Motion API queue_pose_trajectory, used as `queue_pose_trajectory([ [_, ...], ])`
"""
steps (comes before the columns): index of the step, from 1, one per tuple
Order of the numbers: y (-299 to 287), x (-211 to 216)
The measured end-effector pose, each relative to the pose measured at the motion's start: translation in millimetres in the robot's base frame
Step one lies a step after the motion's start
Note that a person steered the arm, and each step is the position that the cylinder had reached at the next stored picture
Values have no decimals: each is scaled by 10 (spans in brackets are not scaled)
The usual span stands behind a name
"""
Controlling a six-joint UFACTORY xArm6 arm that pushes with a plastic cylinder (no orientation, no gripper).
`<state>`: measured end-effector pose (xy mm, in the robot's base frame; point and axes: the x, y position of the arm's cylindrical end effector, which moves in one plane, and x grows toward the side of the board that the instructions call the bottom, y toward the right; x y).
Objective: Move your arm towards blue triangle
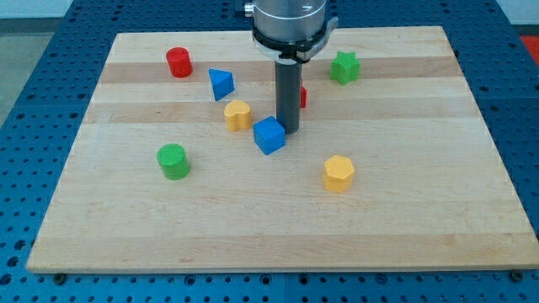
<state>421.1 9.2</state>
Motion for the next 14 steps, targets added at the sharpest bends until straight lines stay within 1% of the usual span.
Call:
queue_pose_trajectory([
  [3,83,66],
  [4,678,66],
  [5,1014,66],
  [6,1183,282],
  [7,1477,778],
  [9,1420,1186],
  [10,840,1676],
  [11,-36,1786],
  [13,-2033,1659],
  [14,-2766,1389],
])
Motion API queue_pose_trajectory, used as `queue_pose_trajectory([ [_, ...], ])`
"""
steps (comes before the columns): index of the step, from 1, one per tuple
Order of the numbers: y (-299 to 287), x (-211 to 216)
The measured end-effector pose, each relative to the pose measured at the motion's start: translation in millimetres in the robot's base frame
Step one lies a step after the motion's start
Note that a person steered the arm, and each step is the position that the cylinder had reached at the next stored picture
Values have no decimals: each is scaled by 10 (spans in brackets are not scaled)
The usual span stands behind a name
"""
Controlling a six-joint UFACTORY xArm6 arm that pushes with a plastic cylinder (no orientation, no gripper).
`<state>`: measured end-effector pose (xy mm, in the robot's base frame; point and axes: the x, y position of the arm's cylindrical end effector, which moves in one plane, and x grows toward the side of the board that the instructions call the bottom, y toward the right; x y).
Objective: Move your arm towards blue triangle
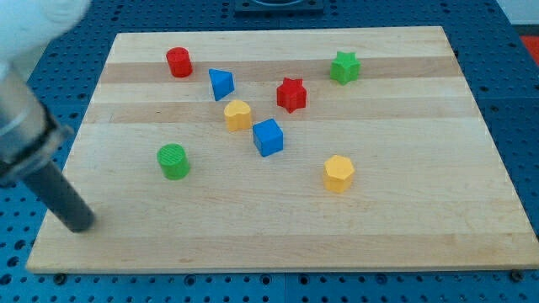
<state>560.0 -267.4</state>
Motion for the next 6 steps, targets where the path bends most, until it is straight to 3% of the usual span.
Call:
queue_pose_trajectory([
  [1,-150,-478],
  [4,-150,-2613],
  [6,-58,-2960],
])
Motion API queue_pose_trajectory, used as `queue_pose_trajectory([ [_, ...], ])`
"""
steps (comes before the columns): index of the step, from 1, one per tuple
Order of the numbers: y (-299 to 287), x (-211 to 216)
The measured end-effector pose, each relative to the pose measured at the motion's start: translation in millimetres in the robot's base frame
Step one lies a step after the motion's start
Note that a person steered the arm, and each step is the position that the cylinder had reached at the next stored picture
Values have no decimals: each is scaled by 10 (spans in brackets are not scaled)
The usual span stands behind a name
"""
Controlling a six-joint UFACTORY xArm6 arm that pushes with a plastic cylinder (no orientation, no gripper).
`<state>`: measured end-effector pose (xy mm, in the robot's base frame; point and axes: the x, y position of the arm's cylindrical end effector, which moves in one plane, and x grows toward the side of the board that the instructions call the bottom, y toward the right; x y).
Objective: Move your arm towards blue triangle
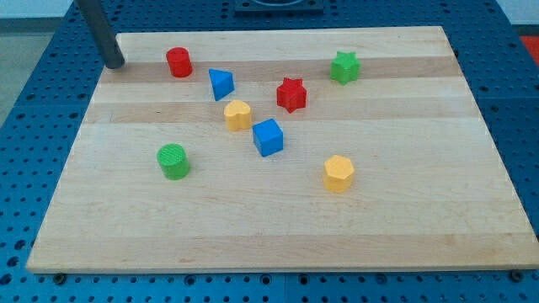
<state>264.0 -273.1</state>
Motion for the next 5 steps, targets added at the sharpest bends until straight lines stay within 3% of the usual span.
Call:
queue_pose_trajectory([
  [2,1254,-425],
  [3,1396,-425],
  [5,1489,258],
])
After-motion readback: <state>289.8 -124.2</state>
